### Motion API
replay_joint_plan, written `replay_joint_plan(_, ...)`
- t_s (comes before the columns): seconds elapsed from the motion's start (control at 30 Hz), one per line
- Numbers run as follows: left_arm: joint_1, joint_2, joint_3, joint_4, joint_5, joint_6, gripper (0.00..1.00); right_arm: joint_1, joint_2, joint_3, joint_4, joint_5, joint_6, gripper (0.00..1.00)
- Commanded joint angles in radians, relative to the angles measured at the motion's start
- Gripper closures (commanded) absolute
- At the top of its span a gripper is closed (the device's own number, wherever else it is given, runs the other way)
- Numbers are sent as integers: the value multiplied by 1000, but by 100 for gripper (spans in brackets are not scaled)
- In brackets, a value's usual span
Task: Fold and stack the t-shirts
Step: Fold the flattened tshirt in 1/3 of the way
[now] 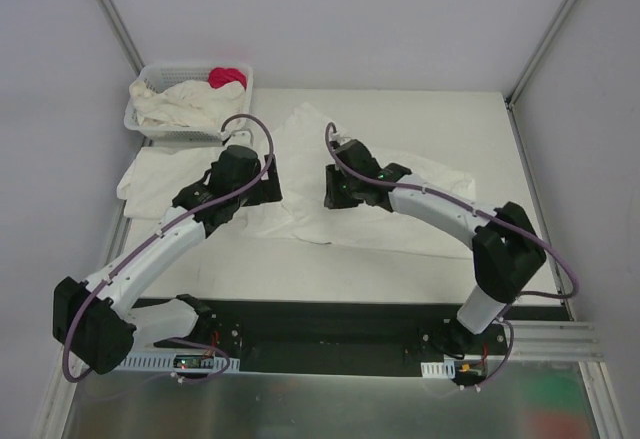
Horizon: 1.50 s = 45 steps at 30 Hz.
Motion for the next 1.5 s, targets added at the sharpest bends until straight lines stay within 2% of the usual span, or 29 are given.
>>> replay_joint_plan(0.0, -19, -129, -43, -7, -60, -44, 10, 61, 112, 72, 49, -6, -10, 71)
replay_joint_plan(0.13, -28, -201, -95, -5, -69, -67, 11, 75, 266, 143, 86, -95, -13, 65)
replay_joint_plan(0.33, -49, -258, -115, -17, -92, -89, 13, 97, 366, 241, 85, -104, -16, 58)
replay_joint_plan(0.53, -60, -278, -112, -21, -105, -84, 13, 110, 368, 290, 49, -94, -10, 57)
replay_joint_plan(1.33, -63, -321, -116, -21, -120, -38, 16, 149, 403, 306, 59, -23, 18, 57)
replay_joint_plan(1.47, -63, -331, -119, -21, -119, -36, 16, 147, 405, 298, 60, 34, 18, 57)
